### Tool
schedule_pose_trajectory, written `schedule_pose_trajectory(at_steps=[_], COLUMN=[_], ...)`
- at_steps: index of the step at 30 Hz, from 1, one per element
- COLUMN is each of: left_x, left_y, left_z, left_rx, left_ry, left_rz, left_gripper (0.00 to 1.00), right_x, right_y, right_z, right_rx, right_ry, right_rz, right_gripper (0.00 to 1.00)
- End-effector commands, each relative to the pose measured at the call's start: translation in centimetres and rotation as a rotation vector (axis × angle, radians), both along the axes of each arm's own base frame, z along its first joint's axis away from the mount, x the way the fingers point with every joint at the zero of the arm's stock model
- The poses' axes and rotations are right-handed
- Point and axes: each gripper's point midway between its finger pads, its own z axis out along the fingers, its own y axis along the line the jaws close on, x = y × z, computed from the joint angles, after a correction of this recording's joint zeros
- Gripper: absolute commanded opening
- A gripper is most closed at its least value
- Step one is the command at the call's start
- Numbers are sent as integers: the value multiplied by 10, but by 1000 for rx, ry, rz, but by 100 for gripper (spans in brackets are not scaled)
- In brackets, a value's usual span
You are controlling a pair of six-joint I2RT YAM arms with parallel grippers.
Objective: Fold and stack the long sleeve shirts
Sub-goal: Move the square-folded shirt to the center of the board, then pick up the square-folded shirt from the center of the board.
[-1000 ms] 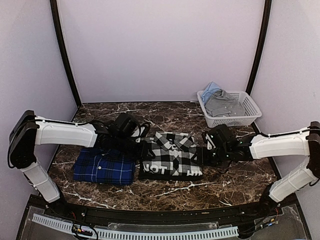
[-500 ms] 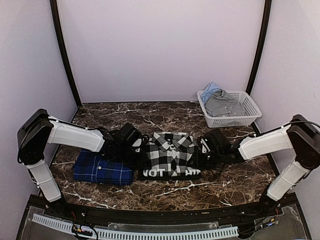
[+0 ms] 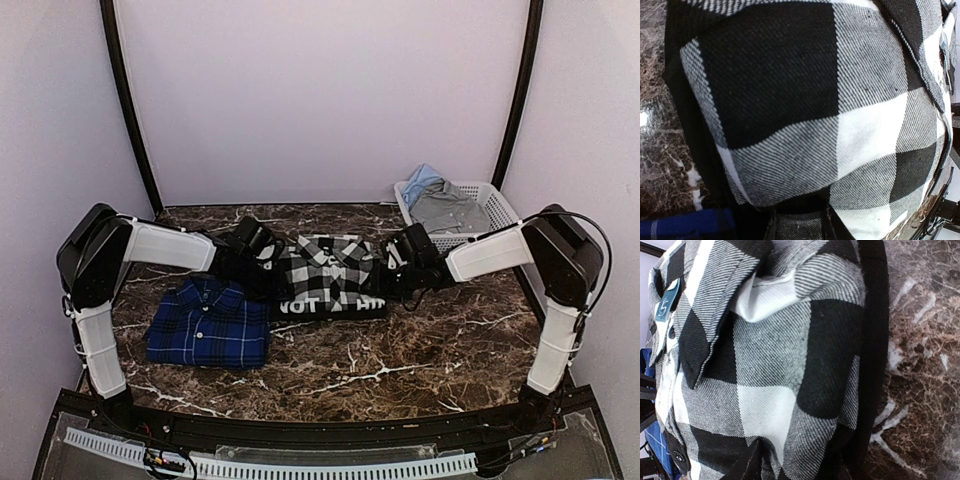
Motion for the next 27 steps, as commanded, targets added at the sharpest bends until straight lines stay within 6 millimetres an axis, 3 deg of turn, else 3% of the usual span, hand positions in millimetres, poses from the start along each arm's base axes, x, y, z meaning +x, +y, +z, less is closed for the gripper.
schedule_pose_trajectory(at_steps=[1,5,6,9,12,15,17,20,24,27], left_x=[0,-4,-5,-11,-14,-21,-32,-37,-49,-55], left_y=[5,13,20,43,88,138,178,229,276,299], left_z=[13,49,62,78,89,84,72,76,72,66], left_rx=[32,16,19,68,154,225,278,283,271,260], left_ry=[-15,-70,-103,-143,-187,-176,-156,-157,-137,-128], left_rz=[-23,-5,14,76,197,320,412,561,704,777], left_gripper=[30,34,34,38,41,43,43,44,44,44], right_x=[9,13,14,16,11,-2,-15,-39,-59,-70], right_y=[2,-8,-11,-19,-19,-8,9,49,101,136], right_z=[9,24,31,53,76,94,102,108,101,91], right_rx=[-38,-102,-116,-141,-113,-74,-32,27,62,77], right_ry=[-26,-65,-82,-128,-161,-181,-187,-182,-163,-145], right_rz=[30,23,16,0,4,24,59,138,231,295], right_gripper=[45,53,56,62,63,63,63,63,63,62])
